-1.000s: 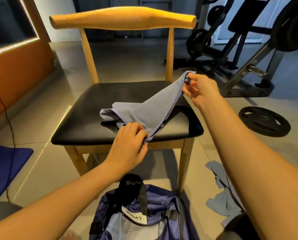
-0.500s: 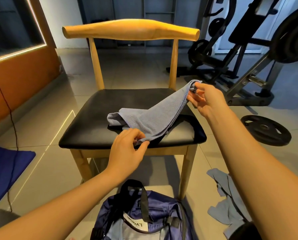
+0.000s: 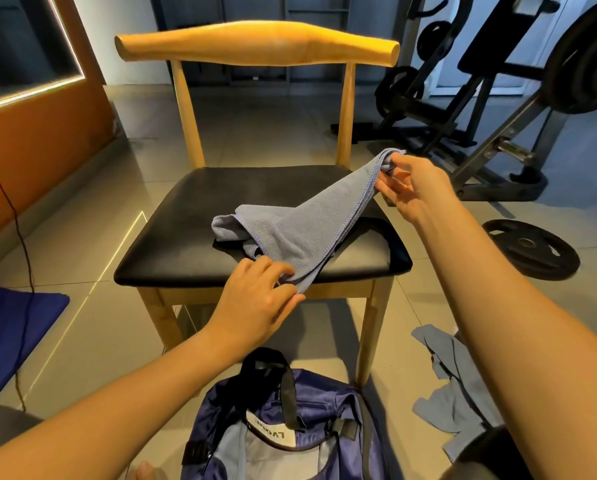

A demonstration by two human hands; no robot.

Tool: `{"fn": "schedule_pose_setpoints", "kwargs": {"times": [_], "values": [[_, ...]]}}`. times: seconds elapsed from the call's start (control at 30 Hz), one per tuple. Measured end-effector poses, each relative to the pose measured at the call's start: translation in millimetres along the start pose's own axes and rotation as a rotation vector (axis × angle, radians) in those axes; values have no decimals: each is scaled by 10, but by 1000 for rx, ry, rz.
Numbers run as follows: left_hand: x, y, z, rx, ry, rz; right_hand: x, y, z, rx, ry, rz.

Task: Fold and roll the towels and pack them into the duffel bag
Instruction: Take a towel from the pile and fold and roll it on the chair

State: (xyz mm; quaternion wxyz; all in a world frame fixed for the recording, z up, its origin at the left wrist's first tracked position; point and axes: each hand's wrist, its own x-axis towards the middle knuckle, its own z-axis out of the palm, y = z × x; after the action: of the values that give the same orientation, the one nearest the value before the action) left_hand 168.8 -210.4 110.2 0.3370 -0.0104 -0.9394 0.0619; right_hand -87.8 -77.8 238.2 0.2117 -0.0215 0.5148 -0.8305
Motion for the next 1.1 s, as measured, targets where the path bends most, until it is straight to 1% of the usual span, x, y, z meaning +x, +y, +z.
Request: {"fn": "schedule_pose_setpoints", "kwargs": {"times": [0.17,0.4,0.5,0.6,0.67,0.73,0.8,0.87,1.0,1.03,1.1], "values": [[-32,-39,11,45,30,18,16,19,1,3,1,0],[20,-41,-48,-62,115,-47,35,12,-15,-5,-4,3],[86,-57,-167,-130,158,-138,32,-9,-15,-24,26,-5],[255,-135,-453,-240,273,-304,28,-101,-13,-93,71,-25],[389,-276,-717,-316,365,-420,-12,-206,13,-148,84,-77],[521,-506,-980,-361,420,-526,-126,-322,81,-208,79,-161],[665,-778,-1274,-351,451,-628,-291,-444,200,-283,34,-275],[844,-1037,-1586,-346,490,-698,-448,-605,374,-365,-55,-387],[1204,-1399,-2091,-338,527,-786,-840,-1044,887,-367,-170,-487],[1265,-1474,-2175,-324,534,-797,-985,-1147,1024,-383,-251,-504],[1353,-1595,-2338,-315,539,-815,-1282,-1308,1252,-479,-539,-526]]}}
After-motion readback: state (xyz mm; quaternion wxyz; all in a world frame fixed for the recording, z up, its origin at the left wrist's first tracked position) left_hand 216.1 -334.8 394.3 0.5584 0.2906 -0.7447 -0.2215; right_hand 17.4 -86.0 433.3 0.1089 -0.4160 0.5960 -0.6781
